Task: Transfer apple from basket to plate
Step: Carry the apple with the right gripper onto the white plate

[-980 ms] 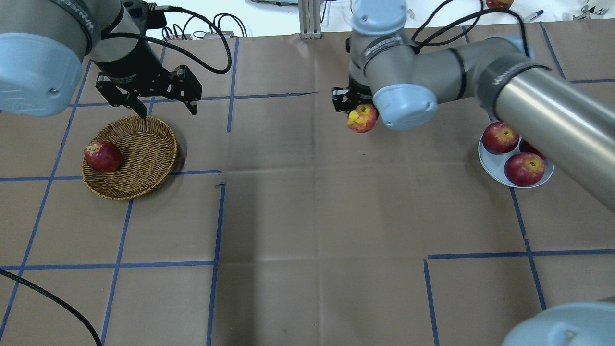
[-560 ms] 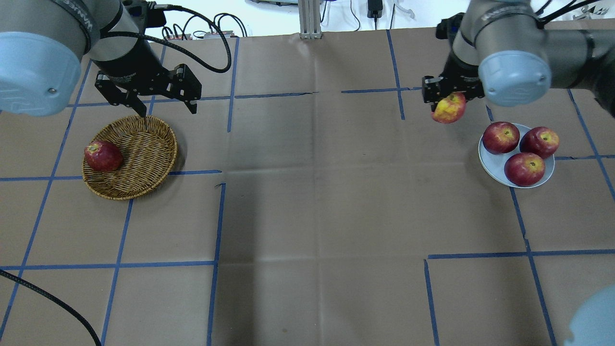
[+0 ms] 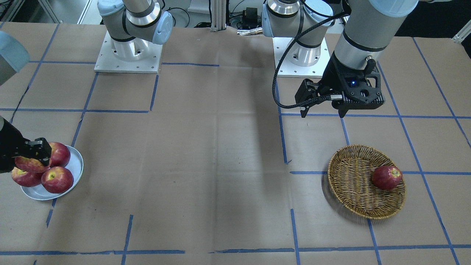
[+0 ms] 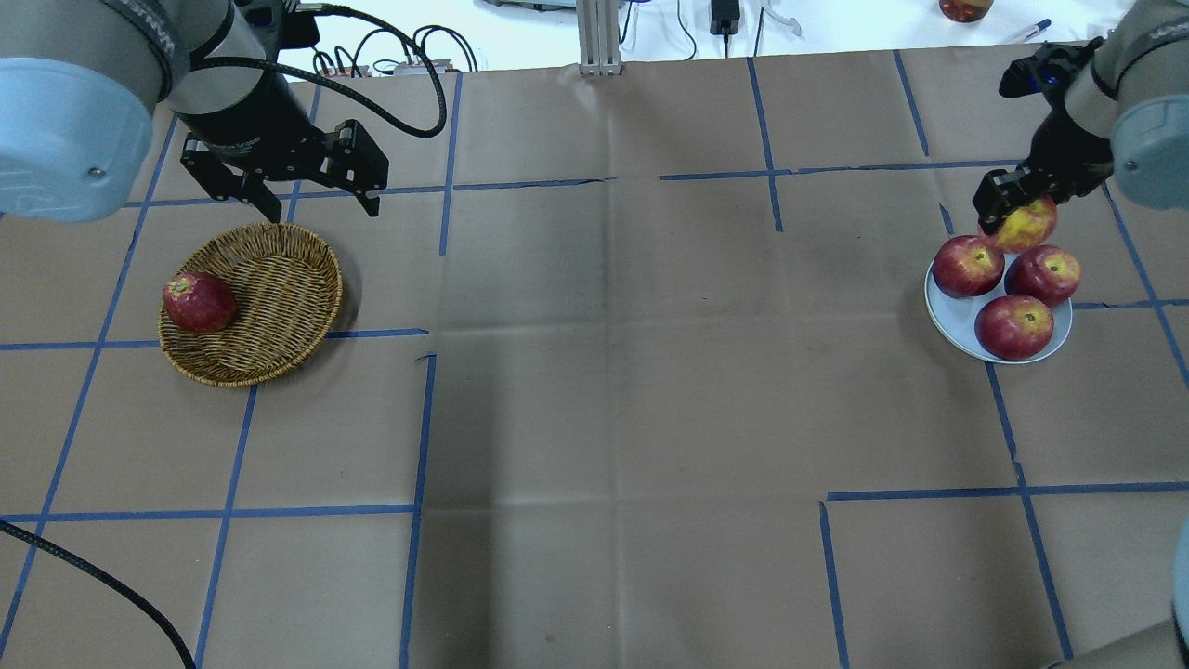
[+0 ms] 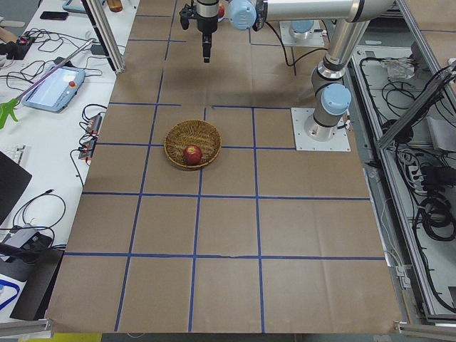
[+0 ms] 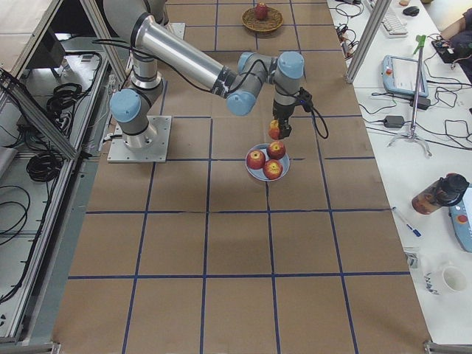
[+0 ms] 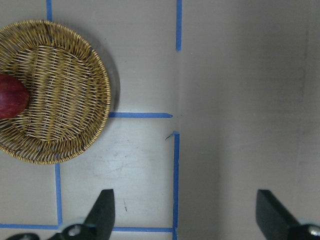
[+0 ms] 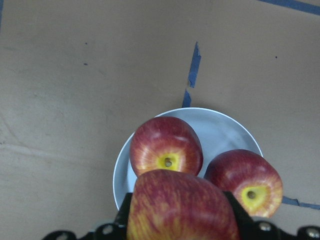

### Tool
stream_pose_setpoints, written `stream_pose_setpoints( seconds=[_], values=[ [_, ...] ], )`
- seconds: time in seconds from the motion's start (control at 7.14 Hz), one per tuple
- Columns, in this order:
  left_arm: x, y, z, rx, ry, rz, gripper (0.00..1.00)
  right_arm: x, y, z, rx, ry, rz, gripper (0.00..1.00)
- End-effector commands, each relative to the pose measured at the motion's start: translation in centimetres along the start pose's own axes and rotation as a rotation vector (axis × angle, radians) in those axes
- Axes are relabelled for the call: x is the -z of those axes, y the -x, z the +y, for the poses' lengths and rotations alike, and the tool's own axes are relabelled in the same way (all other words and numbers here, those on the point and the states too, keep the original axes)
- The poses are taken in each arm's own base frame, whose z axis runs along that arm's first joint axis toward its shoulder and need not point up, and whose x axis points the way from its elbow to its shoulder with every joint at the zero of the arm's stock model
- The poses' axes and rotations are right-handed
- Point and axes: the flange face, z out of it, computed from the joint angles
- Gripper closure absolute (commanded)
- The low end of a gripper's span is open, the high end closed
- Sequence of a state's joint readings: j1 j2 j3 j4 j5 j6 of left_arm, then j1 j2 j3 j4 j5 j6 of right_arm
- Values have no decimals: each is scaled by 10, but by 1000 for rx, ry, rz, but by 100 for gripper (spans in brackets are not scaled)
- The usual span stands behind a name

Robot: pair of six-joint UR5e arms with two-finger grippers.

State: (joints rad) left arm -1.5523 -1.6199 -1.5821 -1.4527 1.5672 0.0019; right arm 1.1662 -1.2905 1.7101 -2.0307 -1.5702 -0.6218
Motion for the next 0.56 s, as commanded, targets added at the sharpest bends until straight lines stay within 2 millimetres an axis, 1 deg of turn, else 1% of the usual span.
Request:
stream_pose_setpoints(
  seconds=[0.0,0.42],
  values=[
    [-2,0,0,0,4,-1,1,-33,-20,26,36,4,-12,47],
    [-3,0,1,-1,4,-1,1,-57,-24,22,37,12,-12,46]
  ],
)
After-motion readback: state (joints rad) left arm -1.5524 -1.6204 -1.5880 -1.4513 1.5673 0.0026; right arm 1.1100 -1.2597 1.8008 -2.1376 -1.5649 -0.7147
